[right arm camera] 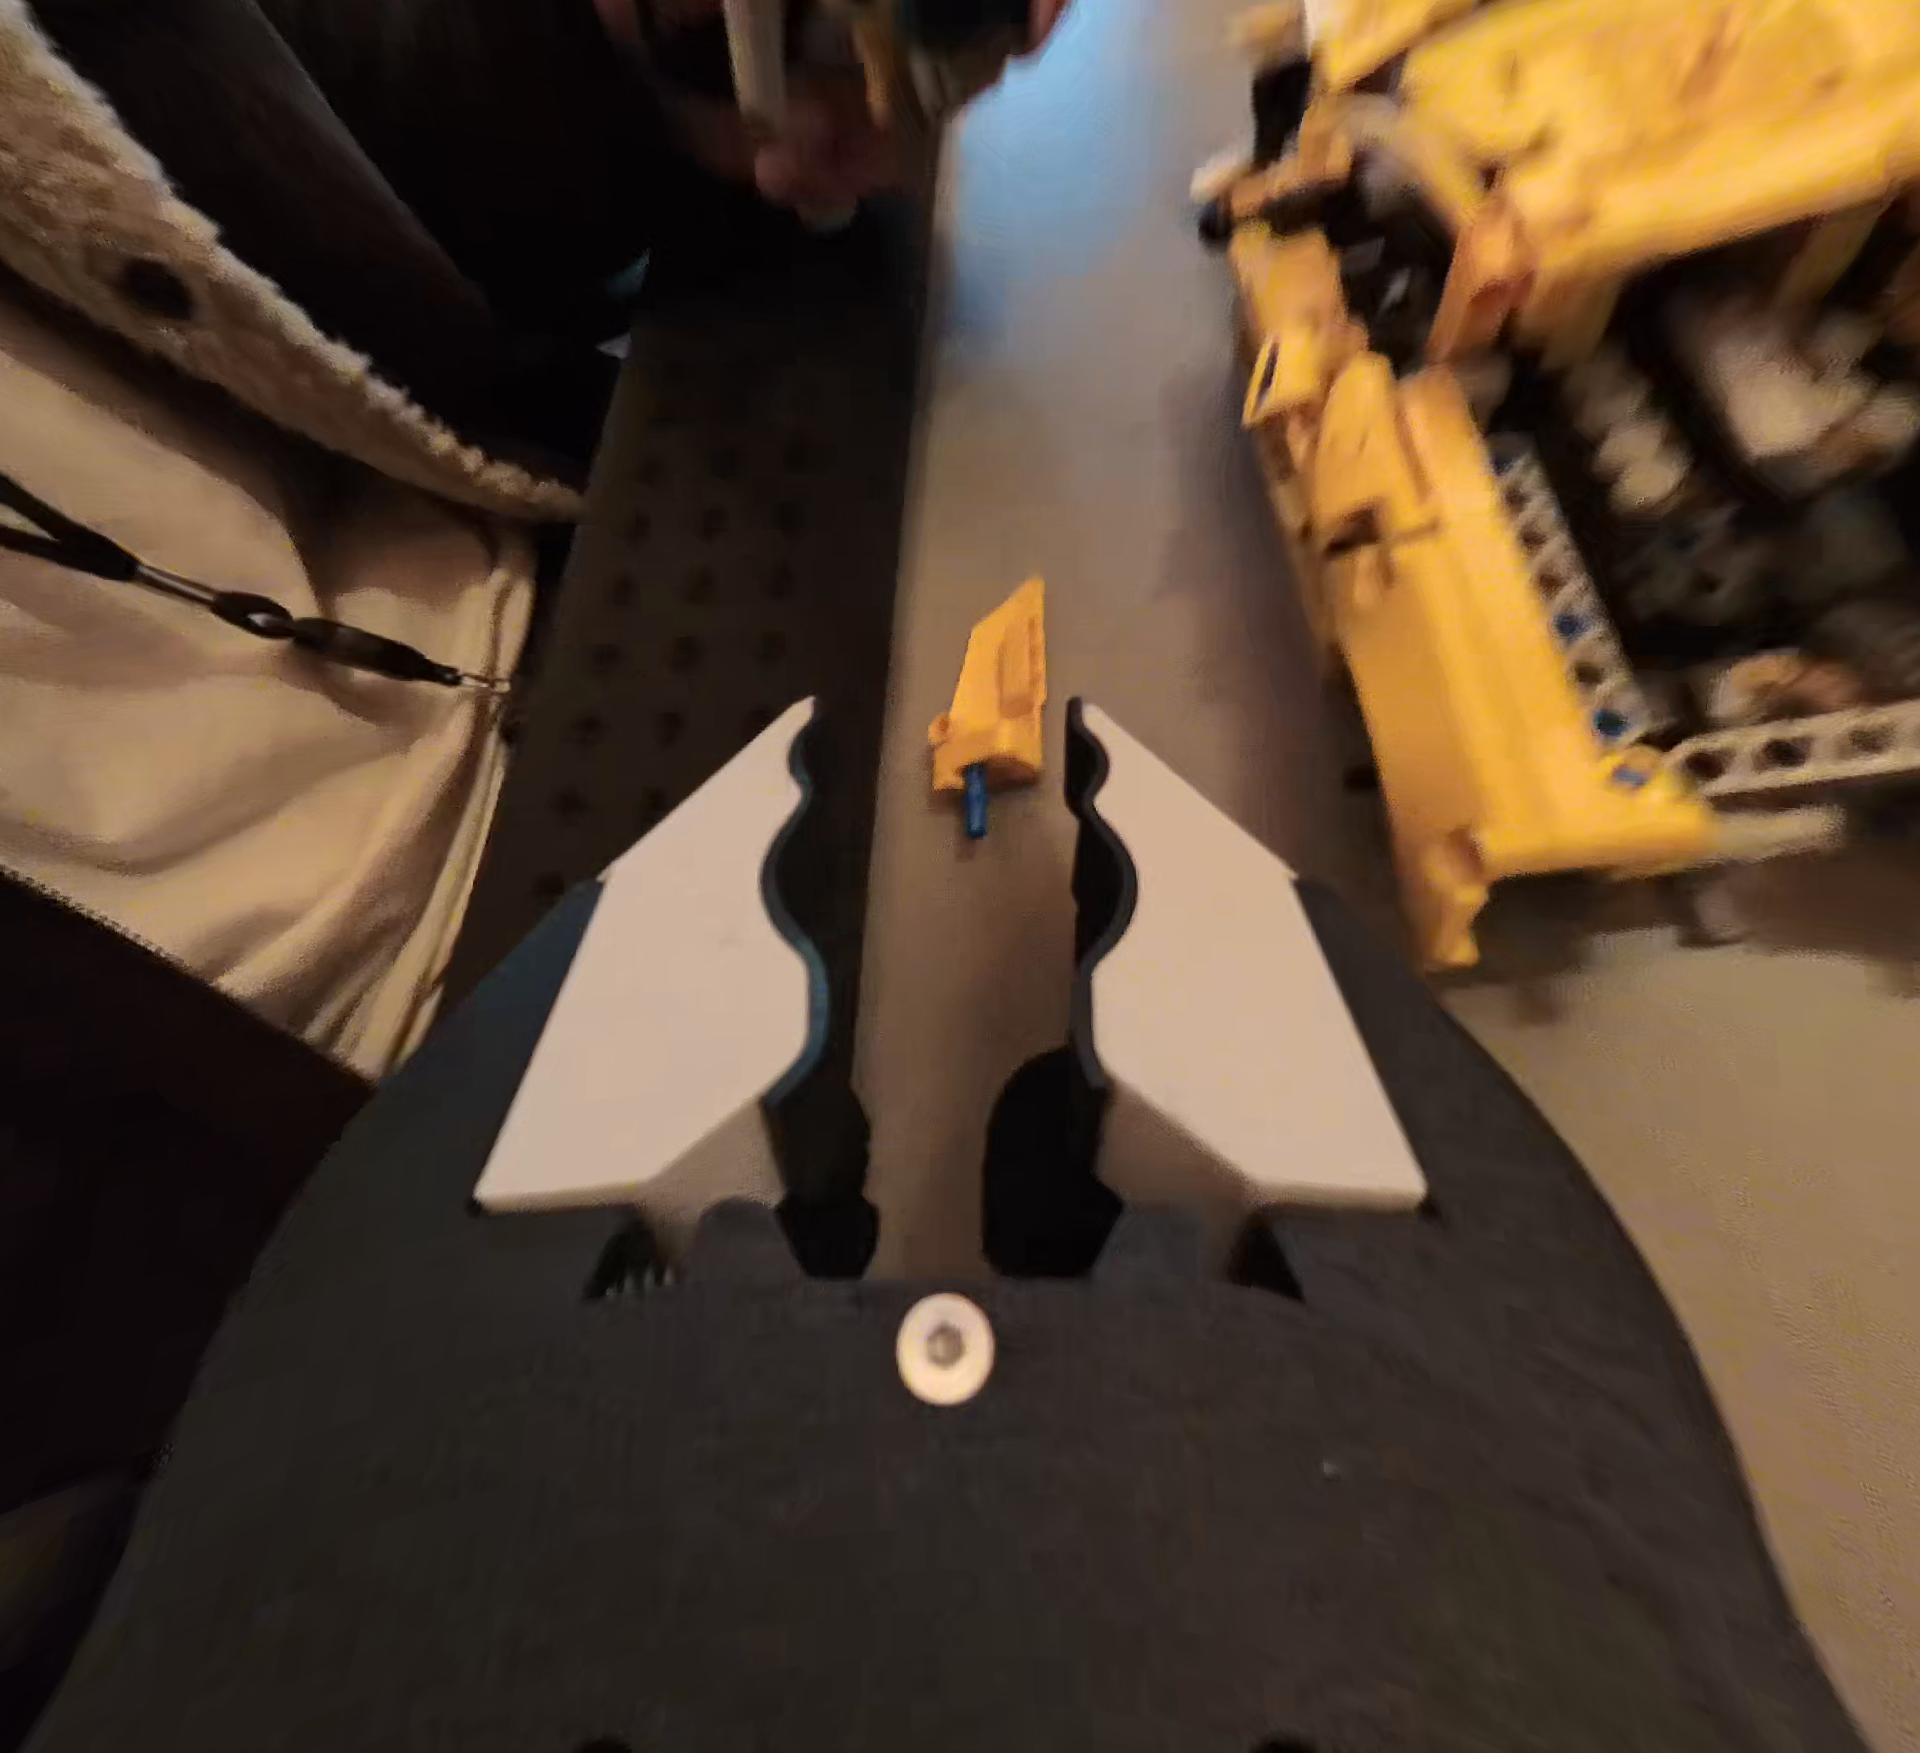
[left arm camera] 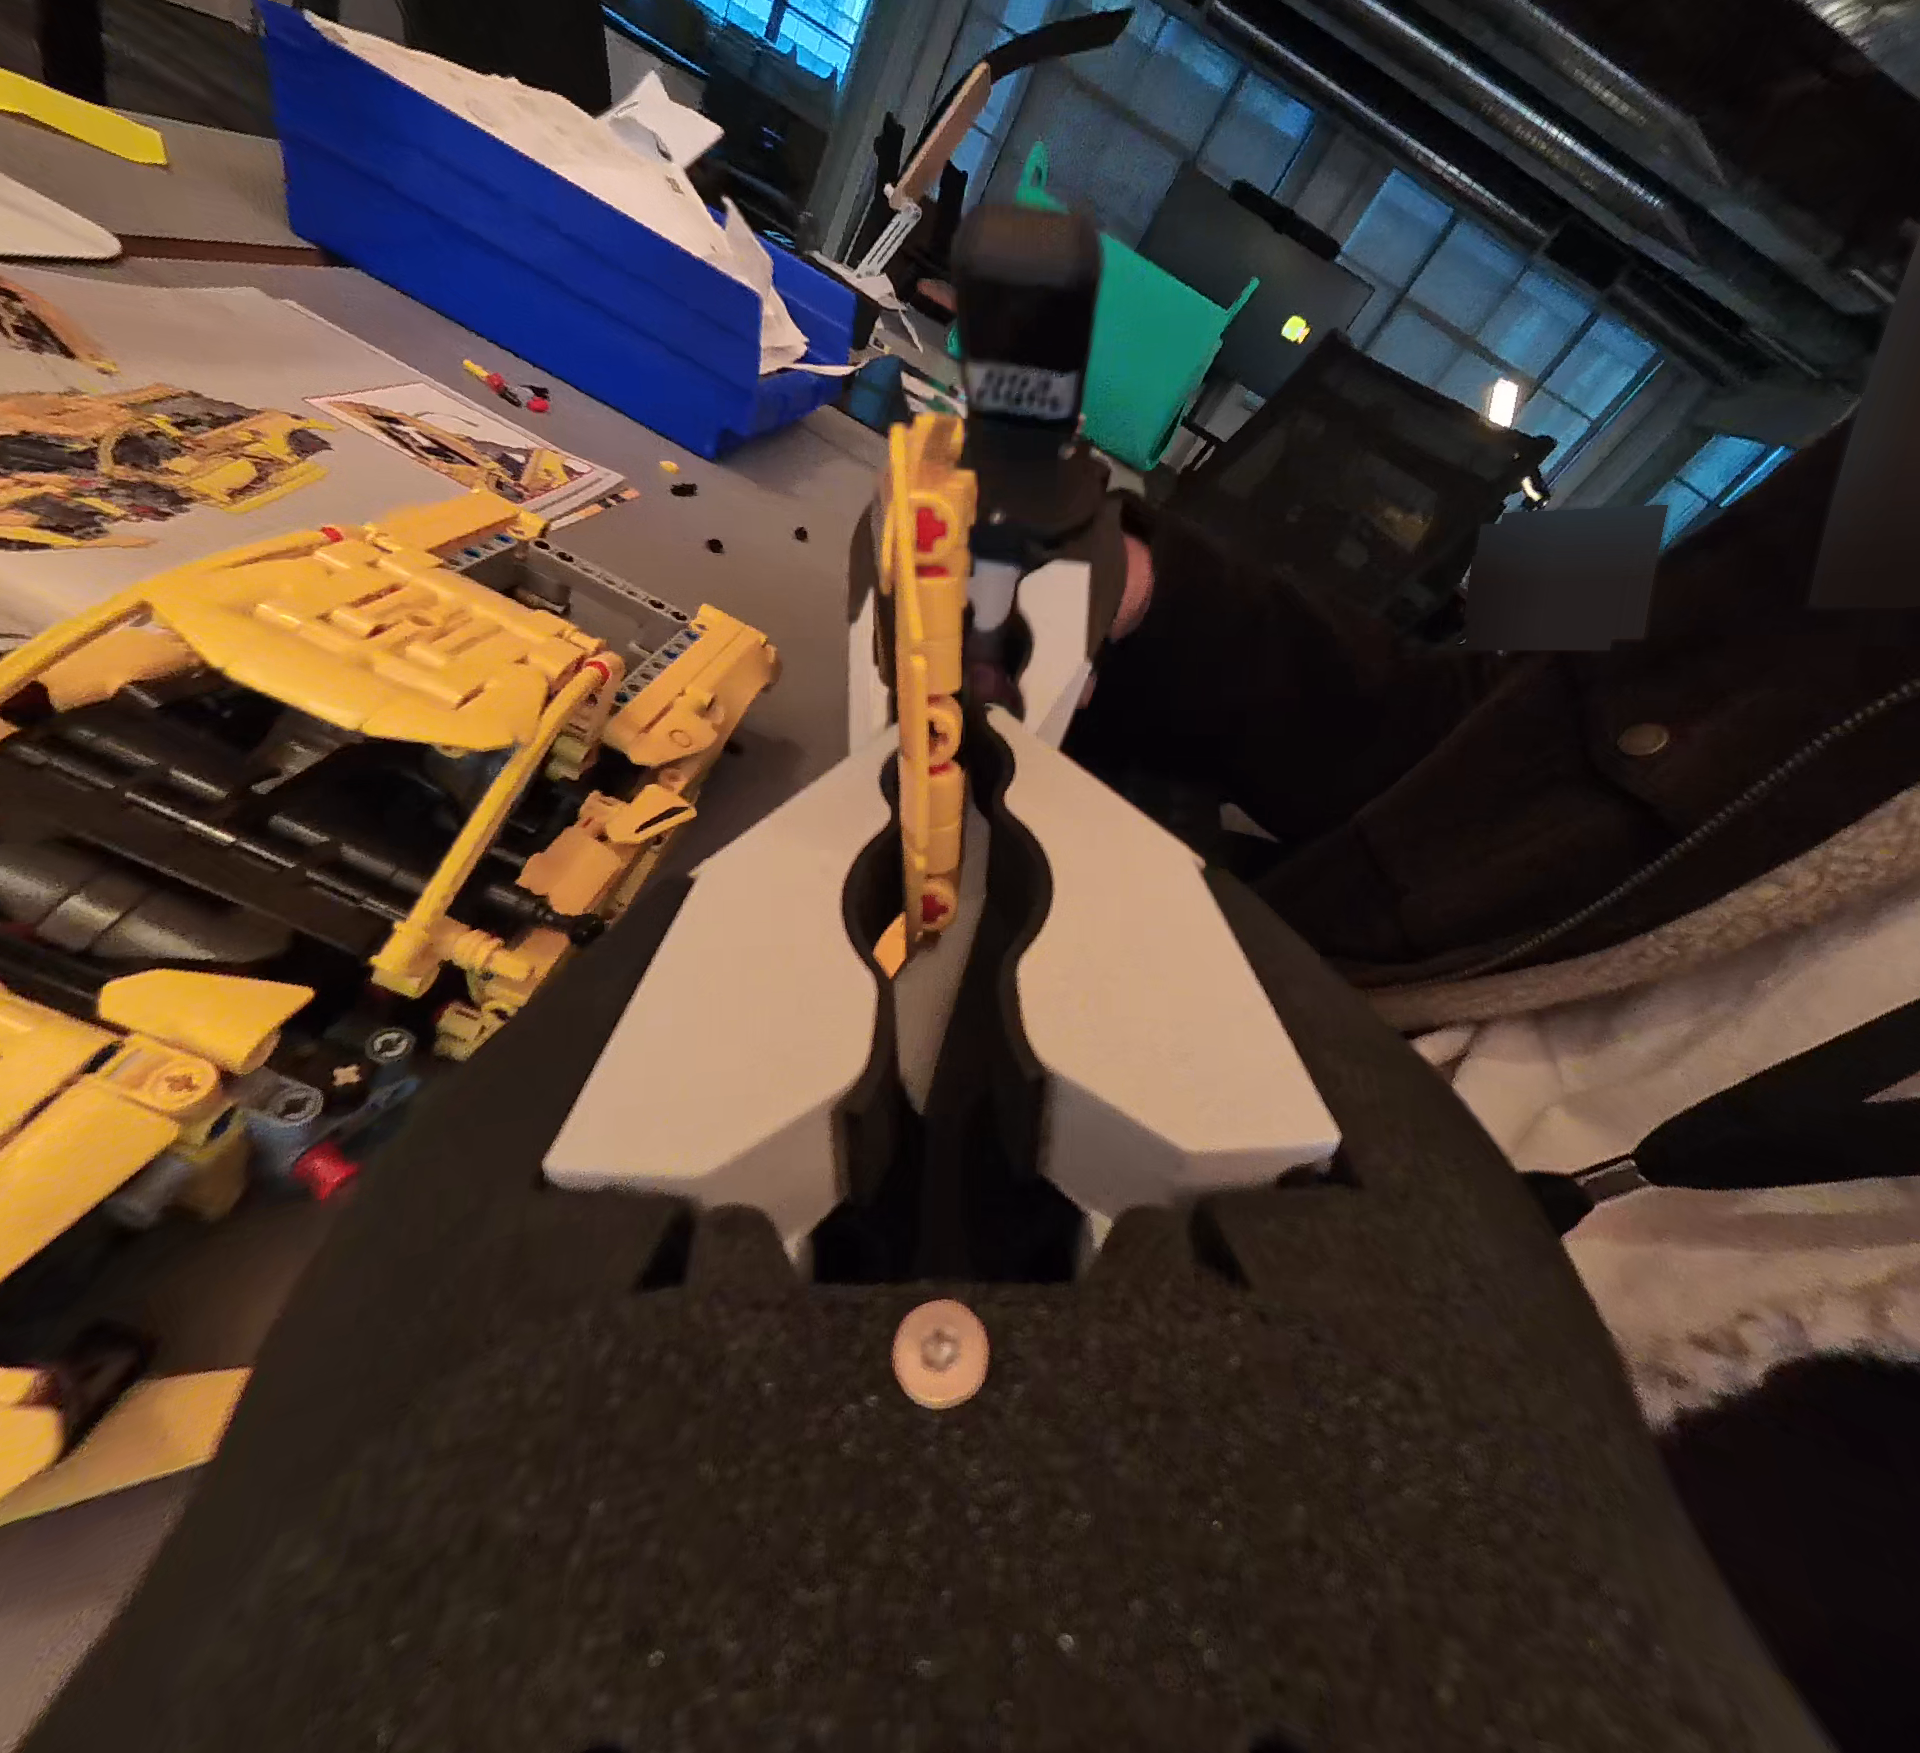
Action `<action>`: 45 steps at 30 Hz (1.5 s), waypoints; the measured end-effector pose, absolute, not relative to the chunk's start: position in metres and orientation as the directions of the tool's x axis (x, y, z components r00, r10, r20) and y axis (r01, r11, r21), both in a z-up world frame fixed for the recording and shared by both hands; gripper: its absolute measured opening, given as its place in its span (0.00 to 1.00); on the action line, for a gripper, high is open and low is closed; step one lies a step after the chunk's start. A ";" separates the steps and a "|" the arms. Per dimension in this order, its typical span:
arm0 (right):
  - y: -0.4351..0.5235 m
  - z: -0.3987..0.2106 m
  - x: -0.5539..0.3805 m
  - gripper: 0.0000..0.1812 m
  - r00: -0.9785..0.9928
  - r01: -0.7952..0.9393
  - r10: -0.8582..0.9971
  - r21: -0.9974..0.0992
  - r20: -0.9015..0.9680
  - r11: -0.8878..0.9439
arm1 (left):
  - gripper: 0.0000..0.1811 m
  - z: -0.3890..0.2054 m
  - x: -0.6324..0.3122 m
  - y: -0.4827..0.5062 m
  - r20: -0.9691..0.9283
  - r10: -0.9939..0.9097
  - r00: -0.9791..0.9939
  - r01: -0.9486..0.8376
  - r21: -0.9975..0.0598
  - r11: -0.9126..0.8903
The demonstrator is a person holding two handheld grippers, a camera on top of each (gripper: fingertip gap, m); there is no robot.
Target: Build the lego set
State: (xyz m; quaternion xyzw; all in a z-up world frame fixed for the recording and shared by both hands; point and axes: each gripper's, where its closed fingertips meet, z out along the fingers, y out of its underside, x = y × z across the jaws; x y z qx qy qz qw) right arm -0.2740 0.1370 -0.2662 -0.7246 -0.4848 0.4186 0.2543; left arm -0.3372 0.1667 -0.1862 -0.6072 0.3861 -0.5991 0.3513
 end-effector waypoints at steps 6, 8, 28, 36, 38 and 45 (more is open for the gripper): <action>0.140 -0.287 -0.277 0.17 0.227 0.513 0.880 -0.717 -0.418 -0.472 | 0.04 -0.189 -0.334 0.163 0.467 -0.884 -0.026 -0.071 -0.883 -0.465; 0.140 -0.290 -0.279 0.19 0.227 0.521 0.867 -0.697 -0.443 -0.493 | 0.04 -0.189 -0.333 0.162 0.470 -0.882 -0.033 -0.069 -0.881 -0.468; 0.118 -0.285 -0.287 0.09 0.156 0.671 0.988 -0.734 -0.006 -0.110 | 0.04 -0.197 -0.328 0.153 0.501 -0.864 -0.056 -0.132 -0.861 -0.491; 0.117 -0.288 -0.290 0.10 0.185 0.608 0.962 -0.746 -0.201 -0.273 | 0.04 -0.198 -0.326 0.150 0.502 -0.862 -0.066 -0.147 -0.860 -0.489; 0.118 -0.289 -0.289 0.09 0.188 0.607 0.956 -0.738 -0.226 -0.294 | 0.04 -0.199 -0.326 0.149 0.501 -0.863 -0.067 -0.152 -0.860 -0.487; 0.118 -0.291 -0.291 0.09 0.191 0.577 0.937 -0.739 -0.291 -0.348 | 0.04 -0.199 -0.325 0.148 0.507 -0.858 -0.076 -0.161 -0.856 -0.492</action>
